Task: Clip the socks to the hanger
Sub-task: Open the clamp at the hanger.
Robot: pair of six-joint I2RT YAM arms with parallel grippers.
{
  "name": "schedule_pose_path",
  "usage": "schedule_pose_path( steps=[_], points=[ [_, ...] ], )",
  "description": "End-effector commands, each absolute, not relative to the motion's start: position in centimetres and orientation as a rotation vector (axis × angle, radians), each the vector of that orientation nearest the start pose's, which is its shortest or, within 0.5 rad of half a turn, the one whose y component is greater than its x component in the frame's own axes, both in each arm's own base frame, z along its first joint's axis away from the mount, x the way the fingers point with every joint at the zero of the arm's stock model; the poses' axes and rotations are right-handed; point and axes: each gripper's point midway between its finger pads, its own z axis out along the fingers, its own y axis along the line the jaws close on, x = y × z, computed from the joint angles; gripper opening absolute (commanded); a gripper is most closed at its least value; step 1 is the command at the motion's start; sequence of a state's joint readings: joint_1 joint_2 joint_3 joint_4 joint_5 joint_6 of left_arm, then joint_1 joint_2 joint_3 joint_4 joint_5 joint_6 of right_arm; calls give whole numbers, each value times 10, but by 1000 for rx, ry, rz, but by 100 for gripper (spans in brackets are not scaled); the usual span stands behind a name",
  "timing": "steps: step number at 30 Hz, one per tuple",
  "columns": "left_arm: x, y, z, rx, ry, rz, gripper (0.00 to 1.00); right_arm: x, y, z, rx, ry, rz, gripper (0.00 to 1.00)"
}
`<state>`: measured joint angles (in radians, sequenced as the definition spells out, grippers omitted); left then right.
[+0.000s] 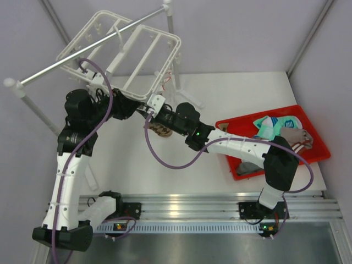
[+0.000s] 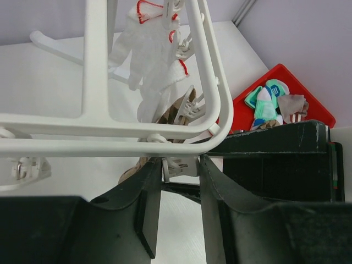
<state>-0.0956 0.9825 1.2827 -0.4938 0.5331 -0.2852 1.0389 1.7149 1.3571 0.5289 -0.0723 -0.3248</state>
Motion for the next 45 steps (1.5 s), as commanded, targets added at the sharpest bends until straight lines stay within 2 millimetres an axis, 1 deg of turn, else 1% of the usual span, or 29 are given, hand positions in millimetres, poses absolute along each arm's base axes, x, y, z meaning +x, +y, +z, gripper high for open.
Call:
schedule_pose_path(
  steps=[1,3,5,6,7,9,10,11,12,13,15,16,19,21,24,26,28,29,32,33,34,35,36,37,38,40,41,43,45],
  points=[
    [285,-127,395,238,1751,-741,0,274,483,396,-895,971,681,27],
    [282,-130,395,247,1756,-763,0,275,485,395,-898,965,690,18],
    [279,-131,396,261,1745,-772,0,278,486,398,-894,954,688,2],
    [279,-132,395,264,1745,-777,0,278,486,400,-894,943,691,0],
    [278,-133,394,268,1746,-782,0,279,486,399,-896,940,692,0],
    [277,-133,395,265,1744,-783,10,277,485,401,-901,907,685,0],
    [277,-132,396,265,1741,-779,17,277,484,396,-908,908,676,0],
    [277,-132,397,260,1739,-776,24,277,481,399,-907,889,663,0],
    [277,-131,396,254,1742,-772,33,278,480,398,-903,893,651,0],
    [277,-130,397,250,1744,-768,37,278,480,396,-905,899,644,0],
    [280,-127,394,240,1753,-749,42,281,477,396,-901,906,624,0],
    [280,-127,394,239,1756,-744,46,278,478,395,-909,909,623,0],
    [280,-126,392,238,1759,-738,50,278,479,393,-921,918,610,0],
    [282,-125,391,238,1765,-723,50,278,480,393,-925,925,603,0],
    [286,-121,392,223,1764,-695,47,276,483,394,-939,922,593,0],
    [286,-119,394,214,1763,-684,37,277,484,391,-949,931,584,0],
    [288,-115,394,209,1761,-657,29,278,484,391,-946,941,579,0],
    [288,-114,392,207,1772,-643,22,278,484,390,-948,944,579,0],
    [290,-109,392,183,1774,-620,11,277,485,386,-965,949,576,0],
    [290,-110,391,177,1777,-627,4,276,485,384,-973,956,578,4],
    [289,-112,392,173,1778,-648,1,276,484,382,-975,961,578,16],
    [289,-114,392,172,1778,-661,0,275,482,385,-975,957,580,22],
    [289,-115,392,171,1775,-673,0,273,482,379,-990,962,582,35],
    [289,-116,390,164,1779,-683,0,272,480,380,-991,963,584,40],
    [288,-118,390,160,1782,-702,0,267,478,383,-1001,951,597,43],
    [288,-120,386,140,1794,-724,0,266,474,376,-1028,967,602,47],
    [287,-122,385,147,1795,-743,0,262,473,378,-1030,967,618,48],
    [286,-125,385,155,1786,-766,0,263,471,375,-1039,978,641,53],
    [284,-128,386,145,1787,-793,0,263,469,378,-1036,986,686,56]
  ],
)
